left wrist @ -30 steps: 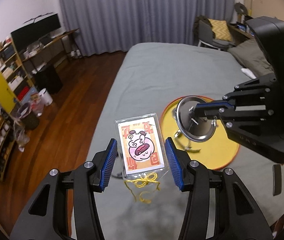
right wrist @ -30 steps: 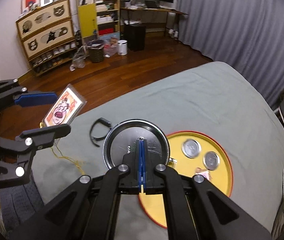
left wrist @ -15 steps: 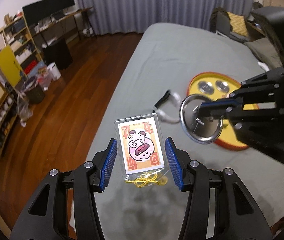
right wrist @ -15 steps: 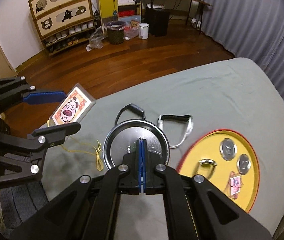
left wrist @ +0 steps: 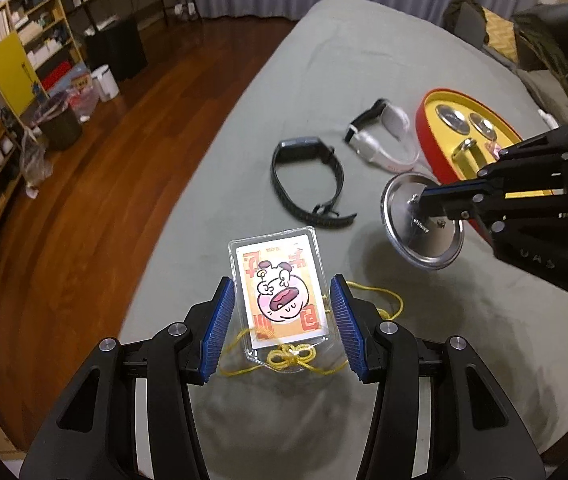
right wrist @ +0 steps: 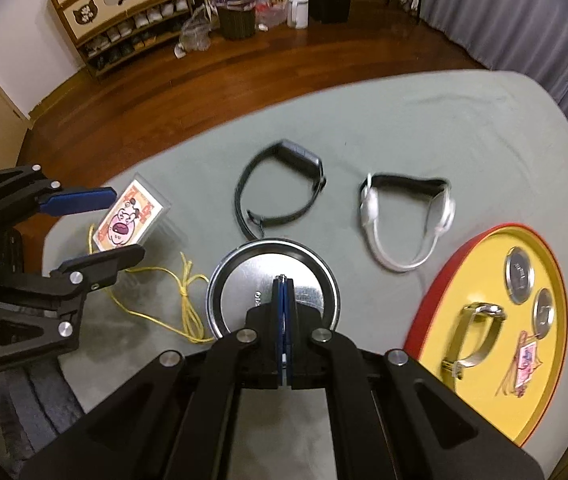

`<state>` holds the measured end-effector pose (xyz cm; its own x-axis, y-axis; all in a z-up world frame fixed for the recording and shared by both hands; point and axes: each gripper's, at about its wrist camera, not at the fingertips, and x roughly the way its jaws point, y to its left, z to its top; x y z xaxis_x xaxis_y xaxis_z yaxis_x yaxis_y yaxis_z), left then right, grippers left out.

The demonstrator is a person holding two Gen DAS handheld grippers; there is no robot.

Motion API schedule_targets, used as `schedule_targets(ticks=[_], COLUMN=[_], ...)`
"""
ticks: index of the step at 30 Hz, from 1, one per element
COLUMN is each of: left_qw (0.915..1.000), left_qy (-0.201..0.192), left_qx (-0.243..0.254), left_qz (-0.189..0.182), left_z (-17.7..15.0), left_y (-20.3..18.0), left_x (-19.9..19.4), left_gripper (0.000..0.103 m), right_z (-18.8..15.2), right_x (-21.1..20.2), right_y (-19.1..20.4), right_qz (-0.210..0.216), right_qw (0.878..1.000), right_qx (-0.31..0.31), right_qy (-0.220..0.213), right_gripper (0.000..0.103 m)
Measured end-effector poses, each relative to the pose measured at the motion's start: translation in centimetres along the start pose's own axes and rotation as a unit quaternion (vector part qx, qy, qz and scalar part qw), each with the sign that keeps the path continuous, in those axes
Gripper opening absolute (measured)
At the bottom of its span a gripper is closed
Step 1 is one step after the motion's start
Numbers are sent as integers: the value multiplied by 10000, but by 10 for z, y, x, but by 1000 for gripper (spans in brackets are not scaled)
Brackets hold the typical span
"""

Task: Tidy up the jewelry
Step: 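Lower both badges onto the bedspread and open both tools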

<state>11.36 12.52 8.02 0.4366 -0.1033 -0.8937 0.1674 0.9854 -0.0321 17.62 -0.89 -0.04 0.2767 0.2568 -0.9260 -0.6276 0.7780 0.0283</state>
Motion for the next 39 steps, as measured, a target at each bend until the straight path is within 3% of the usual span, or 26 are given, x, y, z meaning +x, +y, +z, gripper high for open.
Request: schedule_targets(ticks=[11, 20, 27, 34, 39], left_qw=[9993, 9998, 9998, 9999, 9998], left_qy=[323, 192, 205, 84, -10], left_qx=[-157, -20, 1, 72, 83], left_qz=[-114, 75, 80, 95, 178], left_z=[-9, -16, -17, -20, -18], left_y=[-4, -11, -19, -20, -25], left_x=[55, 65, 65, 56, 47], left_gripper=[48, 50, 62, 66, 83], right_z=[-7, -16, -20, -22, -26], right_x=[45, 51, 48, 40, 27], right_y=[-9, -15, -21, -30, -35], right_qz=[60, 161, 282, 380, 462], right_qw=[9990, 9993, 9993, 9989, 9986], right_qx=[42, 65, 127, 198, 241], right_qy=[449, 323, 209, 194, 114], right_gripper=[2, 2, 2, 2, 2])
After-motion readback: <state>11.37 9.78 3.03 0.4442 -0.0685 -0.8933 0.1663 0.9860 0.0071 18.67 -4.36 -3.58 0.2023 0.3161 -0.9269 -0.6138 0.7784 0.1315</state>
